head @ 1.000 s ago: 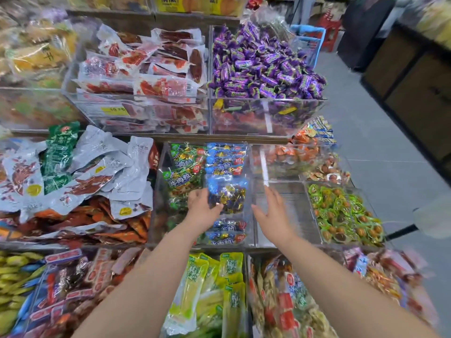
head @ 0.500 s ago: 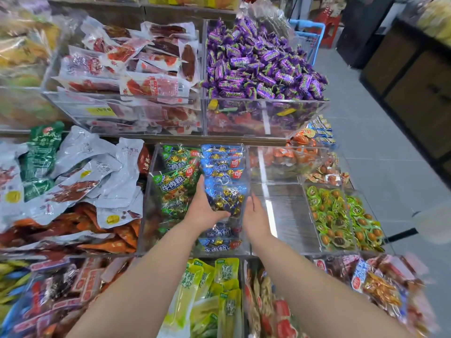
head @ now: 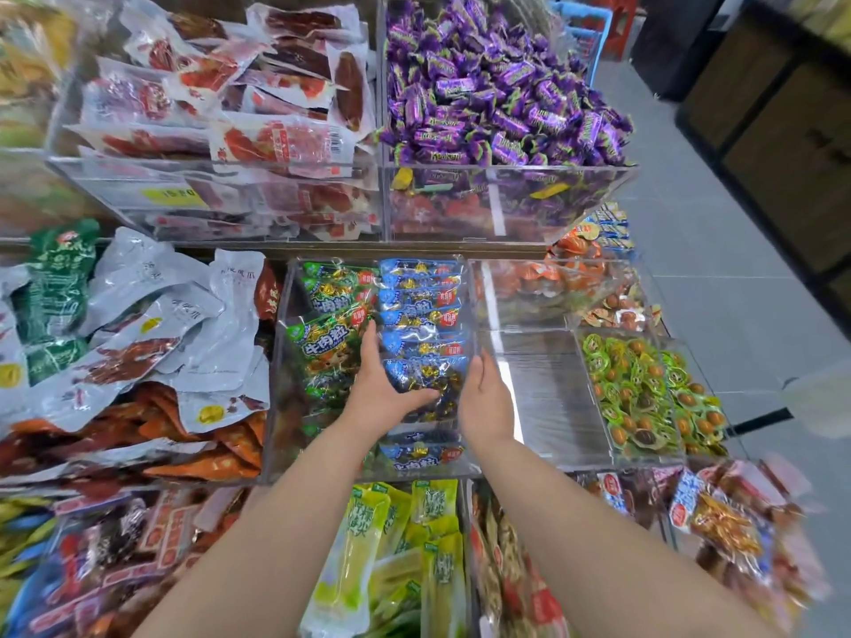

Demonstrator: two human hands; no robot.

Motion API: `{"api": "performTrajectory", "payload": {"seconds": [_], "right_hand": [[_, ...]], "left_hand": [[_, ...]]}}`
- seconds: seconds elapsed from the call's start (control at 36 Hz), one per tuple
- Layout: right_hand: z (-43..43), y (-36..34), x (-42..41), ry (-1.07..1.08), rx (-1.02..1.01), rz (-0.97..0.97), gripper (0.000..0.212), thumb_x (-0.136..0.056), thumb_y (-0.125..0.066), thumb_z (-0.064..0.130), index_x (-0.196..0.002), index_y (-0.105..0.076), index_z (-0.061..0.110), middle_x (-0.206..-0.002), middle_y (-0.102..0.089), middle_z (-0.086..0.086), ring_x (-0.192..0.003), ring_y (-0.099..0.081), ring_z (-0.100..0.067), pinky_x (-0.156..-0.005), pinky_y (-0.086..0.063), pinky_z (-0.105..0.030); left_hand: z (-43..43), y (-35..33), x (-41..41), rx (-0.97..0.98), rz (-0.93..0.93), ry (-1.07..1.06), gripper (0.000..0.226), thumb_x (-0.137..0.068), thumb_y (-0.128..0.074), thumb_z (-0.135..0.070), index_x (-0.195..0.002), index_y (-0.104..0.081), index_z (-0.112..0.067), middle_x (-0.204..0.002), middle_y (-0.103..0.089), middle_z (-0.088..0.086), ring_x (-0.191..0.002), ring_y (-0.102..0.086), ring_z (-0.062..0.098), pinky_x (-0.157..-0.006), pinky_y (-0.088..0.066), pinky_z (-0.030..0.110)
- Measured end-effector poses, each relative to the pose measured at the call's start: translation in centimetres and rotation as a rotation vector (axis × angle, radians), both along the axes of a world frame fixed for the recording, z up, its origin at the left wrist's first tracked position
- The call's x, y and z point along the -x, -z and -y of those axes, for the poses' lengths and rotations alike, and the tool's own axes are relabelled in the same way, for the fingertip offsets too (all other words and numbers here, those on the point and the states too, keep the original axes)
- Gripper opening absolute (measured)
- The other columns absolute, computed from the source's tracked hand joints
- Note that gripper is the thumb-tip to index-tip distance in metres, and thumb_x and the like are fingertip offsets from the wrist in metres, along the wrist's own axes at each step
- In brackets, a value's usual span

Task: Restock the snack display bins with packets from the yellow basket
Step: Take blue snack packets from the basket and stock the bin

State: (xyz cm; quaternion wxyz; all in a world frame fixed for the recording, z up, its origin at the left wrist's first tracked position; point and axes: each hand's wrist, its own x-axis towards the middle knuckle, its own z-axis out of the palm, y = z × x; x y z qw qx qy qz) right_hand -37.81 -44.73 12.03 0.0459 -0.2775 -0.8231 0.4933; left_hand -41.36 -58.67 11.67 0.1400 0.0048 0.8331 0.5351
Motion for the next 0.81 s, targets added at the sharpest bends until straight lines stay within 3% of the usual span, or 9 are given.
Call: {"api": "performTrajectory", "payload": {"seconds": [0.08, 0.14, 0.19, 0.25, 0.39, 0.56, 0.64, 0.75, 0.81], "right_hand": [[0.0, -0.1, 0.0, 0.000, 0.000, 0.000, 0.046, -0.103, -0.025, 0.035, -0.144, -0.036, 0.018, -0.142, -0.048, -0.004, -0.128, -0.045, -0.023, -0.099, -0.034, -0.026], [0.1, -0.2, -0.1, -0.006, -0.003, 0.002, 0.046, -0.103, -0.025, 0.035, -0.145, -0.036, 0.018, -0.142, -0.047, -0.004, -0.128, -0.045, -0.023, -0.101, -0.035, -0.028], [0.1, -0.3, -0.1, -0.007, 0.014, 0.002, 0.046, -0.103, -0.025, 0.035, -0.145, -0.035, 0.019, -0.143, -0.047, -0.003, -0.129, -0.044, -0.023, -0.102, -0.034, -0.029], [0.1, -0.5, -0.3, -0.014, 0.039, 0.001, 0.047, -0.102, -0.027, 0.035, -0.146, -0.031, 0.019, -0.146, -0.042, -0.003, -0.132, -0.041, -0.022, -0.105, -0.031, -0.029], [0.5, -0.9, -2.2, -0.081, -0.128, -0.087, 0.056, -0.097, -0.045, 0.034, -0.146, -0.027, 0.016, -0.150, -0.021, -0.005, -0.137, -0.021, -0.019, -0.112, -0.020, -0.031], [1.9, -0.2, -6.1, -0.347, -0.485, -0.080, 0.052, -0.084, -0.060, 0.030, -0.134, -0.047, 0.020, -0.132, -0.036, -0.008, -0.124, -0.033, -0.027, -0.106, -0.029, -0.042], [1.9, -0.4, -6.9, -0.349, -0.492, -0.066, 0.060, -0.084, -0.061, 0.039, -0.138, -0.043, 0.021, -0.136, -0.035, -0.005, -0.131, -0.027, -0.025, -0.108, -0.020, -0.040], [2.5, -1.4, -7.0, -0.462, -0.511, 0.025, 0.096, -0.075, -0.056, 0.067, -0.148, -0.022, 0.016, -0.150, -0.028, -0.001, -0.141, -0.013, -0.020, -0.116, -0.009, -0.037], [3.1, -2.5, -6.7, -0.429, -0.390, -0.031, 0.094, -0.071, -0.060, 0.065, -0.144, -0.030, 0.014, -0.141, -0.041, -0.004, -0.133, -0.030, -0.021, -0.112, -0.024, -0.038]], "left_hand": [[0.1, -0.2, -0.9, -0.037, -0.012, -0.048, 0.129, -0.064, -0.088, -0.035, -0.153, 0.005, -0.029, -0.156, -0.018, -0.009, -0.136, -0.022, 0.003, -0.108, -0.023, 0.024], [0.2, -0.3, -1.9, -0.014, -0.043, -0.162, 0.103, -0.070, -0.084, -0.033, -0.149, -0.020, -0.020, -0.150, -0.027, -0.002, -0.135, -0.030, 0.010, -0.112, -0.027, 0.028], [0.3, -0.4, -3.0, 0.034, -0.130, -0.263, 0.054, -0.077, -0.079, -0.027, -0.122, -0.050, -0.015, -0.128, -0.043, 0.003, -0.117, -0.042, 0.012, -0.107, -0.036, 0.032], [0.6, -0.4, -4.0, 0.098, -0.265, -0.284, 0.018, -0.083, -0.074, -0.022, -0.089, -0.058, -0.018, -0.105, -0.053, 0.003, -0.104, -0.046, 0.016, -0.092, -0.037, 0.027], [1.7, -1.3, -4.3, -0.057, -0.222, -0.292, 0.022, -0.091, -0.063, -0.016, -0.075, -0.056, -0.030, -0.081, -0.061, -0.012, -0.077, -0.056, -0.006, -0.069, -0.039, 0.008], [1.1, -2.0, -3.4, -0.178, 0.056, -0.280, 0.040, -0.085, -0.071, -0.028, -0.113, -0.043, -0.021, -0.096, -0.053, -0.004, -0.077, -0.060, 0.014, -0.071, -0.055, 0.032], [1.5, -2.7, -3.1, 0.063, -0.061, -0.103, 0.006, -0.091, -0.063, -0.028, -0.087, -0.062, -0.023, -0.072, -0.057, -0.014, -0.067, -0.054, 0.007, -0.059, -0.039, 0.011], [1.1, -4.8, -3.1, 0.110, -0.239, -0.075, 0.037, -0.087, -0.068, -0.023, -0.053, -0.052, -0.022, -0.041, -0.044, -0.012, -0.044, -0.044, 0.000, -0.048, -0.033, 0.011], [0.4, -6.3, -3.4, 0.072, -0.261, -0.005, 0.037, -0.084, -0.071, -0.027, -0.052, -0.054, -0.022, -0.043, -0.048, -0.010, -0.044, -0.044, -0.001, -0.048, -0.035, 0.010]]}}
